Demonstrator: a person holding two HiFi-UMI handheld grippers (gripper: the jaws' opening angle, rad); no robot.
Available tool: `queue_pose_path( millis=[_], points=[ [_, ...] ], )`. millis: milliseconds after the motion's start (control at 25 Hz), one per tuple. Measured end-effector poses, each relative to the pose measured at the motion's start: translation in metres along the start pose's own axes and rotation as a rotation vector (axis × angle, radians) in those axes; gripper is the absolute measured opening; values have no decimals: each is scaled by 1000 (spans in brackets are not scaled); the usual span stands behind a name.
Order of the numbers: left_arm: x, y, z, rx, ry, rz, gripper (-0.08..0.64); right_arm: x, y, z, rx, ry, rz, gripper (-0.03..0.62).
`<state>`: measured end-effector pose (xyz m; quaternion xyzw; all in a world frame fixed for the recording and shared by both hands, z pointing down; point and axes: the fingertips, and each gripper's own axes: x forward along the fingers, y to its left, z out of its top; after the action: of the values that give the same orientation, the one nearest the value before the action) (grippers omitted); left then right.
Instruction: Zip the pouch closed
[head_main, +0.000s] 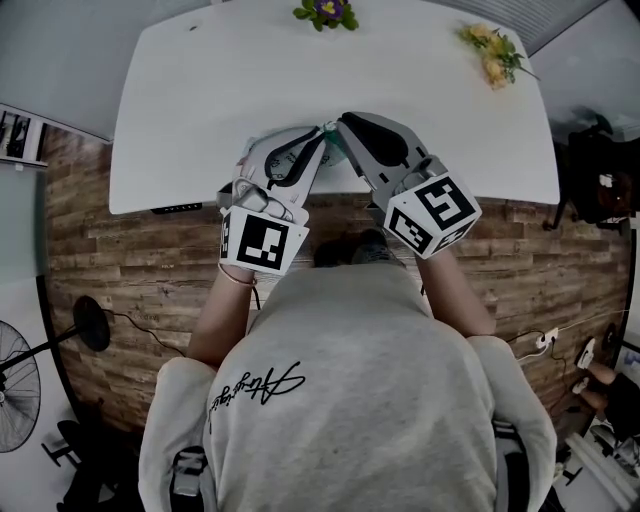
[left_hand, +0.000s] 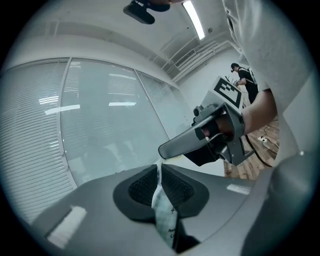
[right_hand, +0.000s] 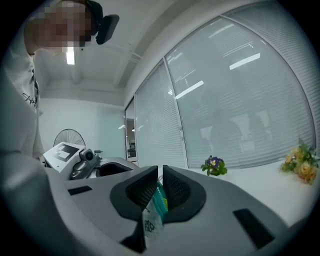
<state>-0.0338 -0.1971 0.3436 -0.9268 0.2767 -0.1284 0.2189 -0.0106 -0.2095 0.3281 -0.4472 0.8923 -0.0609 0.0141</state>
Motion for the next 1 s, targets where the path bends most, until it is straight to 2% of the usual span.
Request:
queue_pose_path(
  millis=[120, 280, 480, 640, 720, 1000],
  points=[
    [1, 17, 30, 31, -83, 24, 25, -2, -1, 33, -29, -75, 0, 31],
    [6, 26, 44, 45, -123, 58, 25, -4, -5, 55, -90, -109, -16, 29],
    [12, 5, 12, -5, -85, 17, 26, -3, -10, 17, -137, -9, -53, 25],
    [12, -13, -14, -39, -18, -12, 26, -3, -13, -15, -90, 45, -68, 23],
    [9, -18, -19, -49, 1, -19, 26, -4, -12, -22, -77, 53, -70, 21],
    [-2, -18, -12, -20, -10, -19, 23, -8, -20, -19, -59, 40, -83, 15]
  ],
)
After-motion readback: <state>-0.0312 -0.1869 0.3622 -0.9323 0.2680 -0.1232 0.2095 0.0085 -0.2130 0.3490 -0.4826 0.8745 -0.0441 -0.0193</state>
